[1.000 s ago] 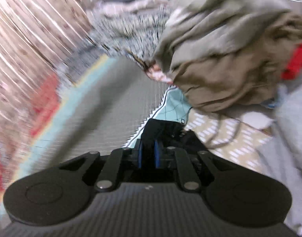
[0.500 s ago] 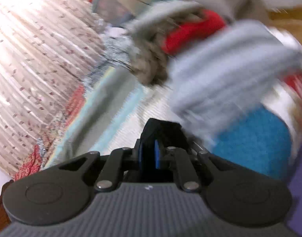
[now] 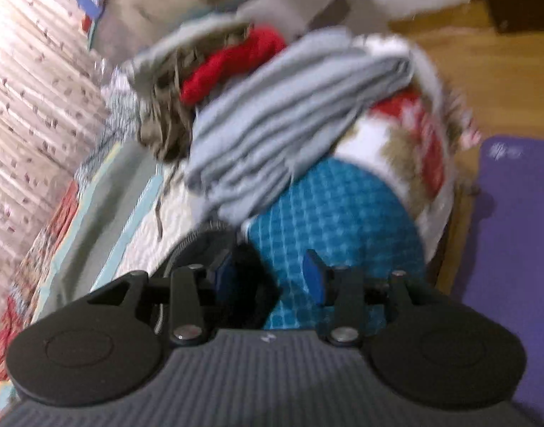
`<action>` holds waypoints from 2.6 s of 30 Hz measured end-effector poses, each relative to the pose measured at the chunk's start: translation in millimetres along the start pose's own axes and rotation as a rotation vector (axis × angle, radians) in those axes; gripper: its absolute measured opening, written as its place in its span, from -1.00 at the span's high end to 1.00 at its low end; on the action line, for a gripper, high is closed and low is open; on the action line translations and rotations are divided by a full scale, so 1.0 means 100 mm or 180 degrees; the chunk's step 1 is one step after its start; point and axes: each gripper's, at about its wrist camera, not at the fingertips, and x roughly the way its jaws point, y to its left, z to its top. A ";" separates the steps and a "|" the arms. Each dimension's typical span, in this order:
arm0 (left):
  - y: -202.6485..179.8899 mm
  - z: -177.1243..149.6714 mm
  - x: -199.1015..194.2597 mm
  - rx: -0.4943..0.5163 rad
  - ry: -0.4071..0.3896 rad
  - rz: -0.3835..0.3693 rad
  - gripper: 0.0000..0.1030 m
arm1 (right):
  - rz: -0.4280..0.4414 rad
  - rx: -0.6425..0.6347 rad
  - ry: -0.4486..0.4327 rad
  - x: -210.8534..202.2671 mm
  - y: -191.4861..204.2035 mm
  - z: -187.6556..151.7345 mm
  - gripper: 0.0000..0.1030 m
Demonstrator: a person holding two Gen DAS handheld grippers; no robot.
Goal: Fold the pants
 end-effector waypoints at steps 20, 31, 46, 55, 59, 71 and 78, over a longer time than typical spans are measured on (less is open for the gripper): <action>1.06 0.52 0.59 -0.1573 0.0242 0.0142 0.79 | 0.1685 -0.2424 0.2114 0.15 2.21 -2.70 0.13; 1.03 0.32 0.57 -0.1329 0.0393 0.0755 0.24 | 0.1901 -0.2270 0.2302 0.00 2.14 -2.56 0.10; 0.03 0.67 0.77 -0.0759 0.0298 -0.0009 0.27 | 0.2818 -0.3733 0.2469 -0.44 2.91 -3.44 0.10; 0.13 0.35 0.95 -0.0707 0.0832 0.0270 0.45 | 0.2928 -0.3961 0.2954 -0.28 2.86 -3.48 0.83; -0.13 0.37 0.99 -0.0189 0.0861 0.0517 0.44 | 0.2858 -0.3526 0.3150 -0.07 2.72 -3.46 0.80; -0.57 0.86 0.74 -0.0368 0.0299 -0.0213 0.22 | 0.2156 -0.1879 0.1884 0.09 1.59 -1.51 0.35; -1.07 0.61 1.38 0.0010 0.0938 -0.0232 0.22 | 0.1281 -0.0377 0.0803 0.11 0.22 -0.47 0.04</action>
